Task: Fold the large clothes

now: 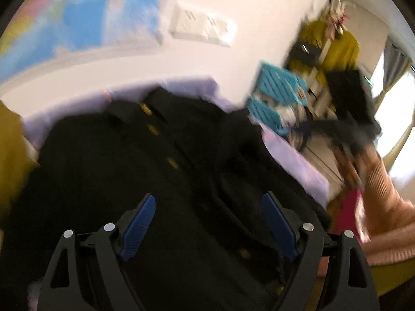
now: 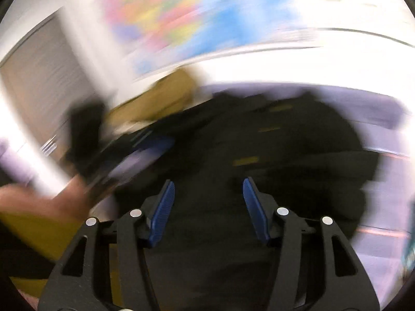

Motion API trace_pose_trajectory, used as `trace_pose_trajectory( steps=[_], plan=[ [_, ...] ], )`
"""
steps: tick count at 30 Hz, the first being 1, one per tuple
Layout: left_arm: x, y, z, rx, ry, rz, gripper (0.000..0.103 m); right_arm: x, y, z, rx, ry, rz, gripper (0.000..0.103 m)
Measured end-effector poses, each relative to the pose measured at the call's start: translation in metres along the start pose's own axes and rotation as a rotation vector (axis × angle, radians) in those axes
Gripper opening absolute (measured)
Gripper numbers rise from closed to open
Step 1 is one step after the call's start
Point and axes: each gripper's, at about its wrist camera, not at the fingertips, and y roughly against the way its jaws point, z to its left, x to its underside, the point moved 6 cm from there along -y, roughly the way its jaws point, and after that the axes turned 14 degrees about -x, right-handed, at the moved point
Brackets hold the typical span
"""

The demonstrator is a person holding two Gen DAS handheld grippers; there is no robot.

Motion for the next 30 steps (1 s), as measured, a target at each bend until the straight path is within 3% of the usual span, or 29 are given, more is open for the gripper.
trace_pose_trajectory(
  steps=[1, 4, 6, 8, 9, 10, 12, 14, 18, 21, 23, 24, 25, 27, 29, 30],
  plan=[
    [0.006, -0.005, -0.007, 0.016, -0.014, 0.02, 0.082, -0.002, 0.02, -0.039, 0.111, -0.072, -0.05, 0.056],
    [0.018, -0.025, -0.031, 0.073, -0.048, 0.079, 0.082, 0.004, 0.039, -0.109, 0.187, -0.25, -0.105, 0.056],
    [0.02, -0.043, -0.04, 0.08, -0.05, 0.128, 0.081, 0.014, 0.033, -0.146, 0.207, -0.315, -0.077, 0.058],
    [0.02, -0.057, -0.043, 0.086, -0.041, 0.163, 0.064, 0.019, 0.022, -0.164, 0.198, -0.347, -0.064, 0.068],
    [0.019, -0.062, -0.045, 0.109, -0.037, 0.176, 0.043, 0.018, 0.014, -0.172, 0.15, -0.371, -0.074, 0.068],
    [0.018, -0.065, -0.045, 0.114, -0.032, 0.182, 0.029, 0.014, 0.008, -0.177, 0.115, -0.386, -0.085, 0.068],
    [0.013, -0.066, -0.045, 0.097, -0.05, 0.172, 0.012, 0.008, -0.006, -0.183, 0.054, -0.393, -0.097, 0.06],
    [0.003, -0.057, -0.038, 0.06, -0.064, 0.13, 0.011, 0.001, -0.017, -0.178, -0.026, -0.393, -0.08, 0.017],
    [-0.031, -0.03, 0.001, -0.137, -0.125, 0.029, 0.008, -0.029, 0.01, -0.156, 0.012, -0.265, -0.112, 0.013],
    [-0.054, -0.019, 0.031, -0.315, -0.192, -0.013, 0.01, -0.052, 0.045, -0.146, 0.047, -0.182, -0.169, 0.008],
    [-0.063, -0.021, 0.044, -0.409, -0.248, -0.018, 0.021, -0.052, 0.045, -0.159, 0.121, -0.201, -0.138, 0.008],
    [-0.065, -0.03, 0.052, -0.493, -0.284, 0.001, 0.046, -0.047, 0.041, -0.168, 0.145, -0.229, -0.111, 0.008],
    [-0.065, -0.034, 0.059, -0.531, -0.283, 0.012, 0.059, -0.039, 0.035, -0.181, 0.163, -0.282, -0.082, 0.008],
    [-0.058, -0.049, 0.072, -0.437, -0.214, 0.085, 0.06, -0.022, 0.023, -0.195, 0.188, -0.326, -0.032, 0.009],
    [-0.047, -0.052, 0.084, -0.418, -0.152, 0.128, 0.065, -0.014, 0.023, -0.197, 0.195, -0.338, -0.042, 0.018],
    [-0.041, -0.055, 0.089, -0.418, -0.138, 0.145, 0.075, -0.012, 0.024, -0.197, 0.193, -0.341, -0.052, 0.02]
  ],
)
